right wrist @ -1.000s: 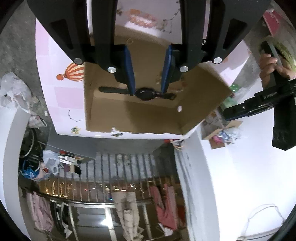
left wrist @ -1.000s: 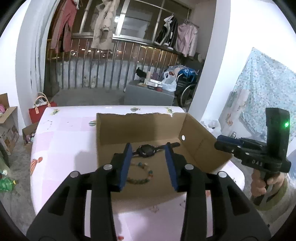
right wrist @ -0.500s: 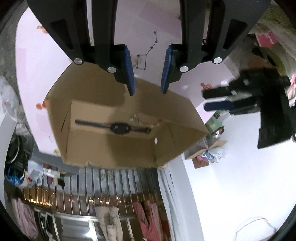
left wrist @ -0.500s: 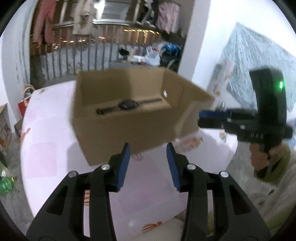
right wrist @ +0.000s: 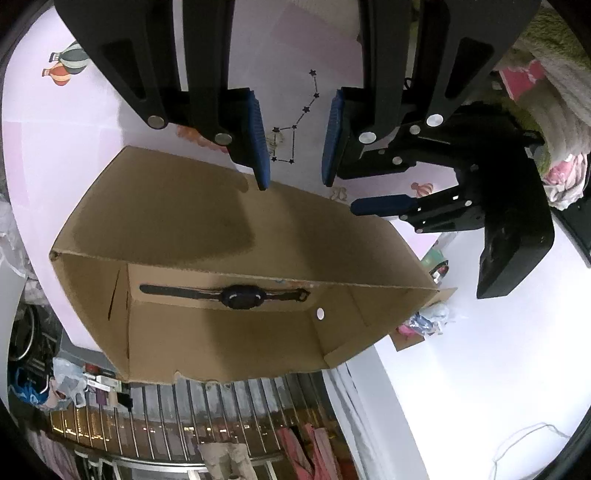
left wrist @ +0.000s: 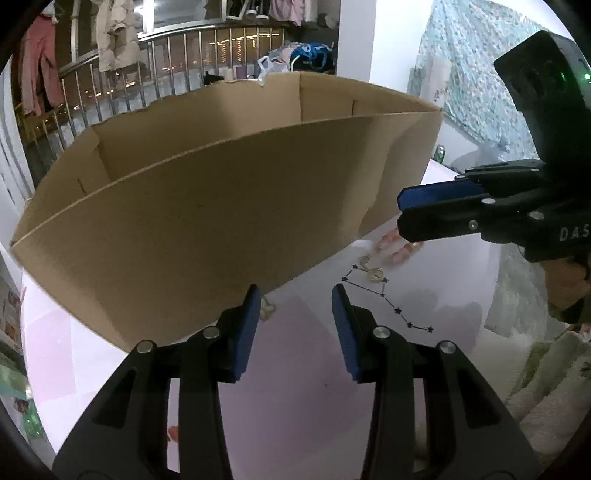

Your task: Organize jewelry

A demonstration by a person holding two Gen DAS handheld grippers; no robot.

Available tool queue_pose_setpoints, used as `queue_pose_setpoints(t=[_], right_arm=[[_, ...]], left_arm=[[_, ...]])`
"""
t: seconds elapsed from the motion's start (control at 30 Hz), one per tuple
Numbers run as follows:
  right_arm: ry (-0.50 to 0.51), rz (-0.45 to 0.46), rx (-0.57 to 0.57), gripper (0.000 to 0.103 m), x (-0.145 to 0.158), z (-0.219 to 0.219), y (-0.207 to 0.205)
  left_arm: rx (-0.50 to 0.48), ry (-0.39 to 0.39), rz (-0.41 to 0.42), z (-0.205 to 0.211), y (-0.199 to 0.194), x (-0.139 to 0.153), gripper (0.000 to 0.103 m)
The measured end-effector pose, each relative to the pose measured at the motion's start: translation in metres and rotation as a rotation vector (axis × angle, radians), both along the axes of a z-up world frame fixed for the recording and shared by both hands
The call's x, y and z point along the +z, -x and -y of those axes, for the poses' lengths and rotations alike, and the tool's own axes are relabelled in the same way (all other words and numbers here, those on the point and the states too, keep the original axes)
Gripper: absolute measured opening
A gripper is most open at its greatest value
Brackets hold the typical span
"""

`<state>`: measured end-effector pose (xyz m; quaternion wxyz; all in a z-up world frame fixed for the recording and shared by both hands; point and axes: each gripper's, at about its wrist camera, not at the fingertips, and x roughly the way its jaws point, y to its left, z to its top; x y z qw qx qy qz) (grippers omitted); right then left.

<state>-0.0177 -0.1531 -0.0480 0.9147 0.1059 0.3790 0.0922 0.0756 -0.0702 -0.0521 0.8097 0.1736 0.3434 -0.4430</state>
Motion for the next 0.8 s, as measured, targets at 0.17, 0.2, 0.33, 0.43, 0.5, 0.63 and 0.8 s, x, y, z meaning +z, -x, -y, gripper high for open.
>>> queue_pose_setpoints(t=[0.17, 0.2, 0.33, 0.43, 0.5, 0.63, 0.8], right_arm=[[-0.015, -0.012, -0.003, 0.029, -0.004, 0.003, -0.005], [-0.016, -0.013, -0.003, 0.029, -0.006, 0.003, -0.005], [-0.022, -0.021, -0.005, 0.029, -0.008, 0.004, -0.007], [-0.025, -0.025, -0.005, 0.029, -0.008, 0.005, -0.007], [-0.027, -0.028, -0.006, 0.029, -0.009, 0.005, -0.007], [-0.031, -0.028, -0.008, 0.029, -0.009, 0.006, -0.007], [-0.031, -0.034, -0.012, 0.029, -0.011, 0.006, -0.003]], left_arm=[[-0.025, -0.020, -0.038, 0.003, -0.006, -0.010, 0.035], [-0.030, -0.023, -0.052, 0.003, -0.007, -0.013, 0.034], [-0.029, -0.015, -0.090, 0.005, -0.013, -0.015, 0.032], [-0.029, 0.001, -0.143, 0.001, -0.016, -0.016, 0.029], [-0.033, -0.003, -0.165, 0.000, -0.016, -0.016, 0.029], [-0.041, -0.020, -0.188, -0.004, -0.011, -0.016, 0.029], [-0.048, -0.038, -0.192, -0.007, 0.003, -0.014, 0.029]])
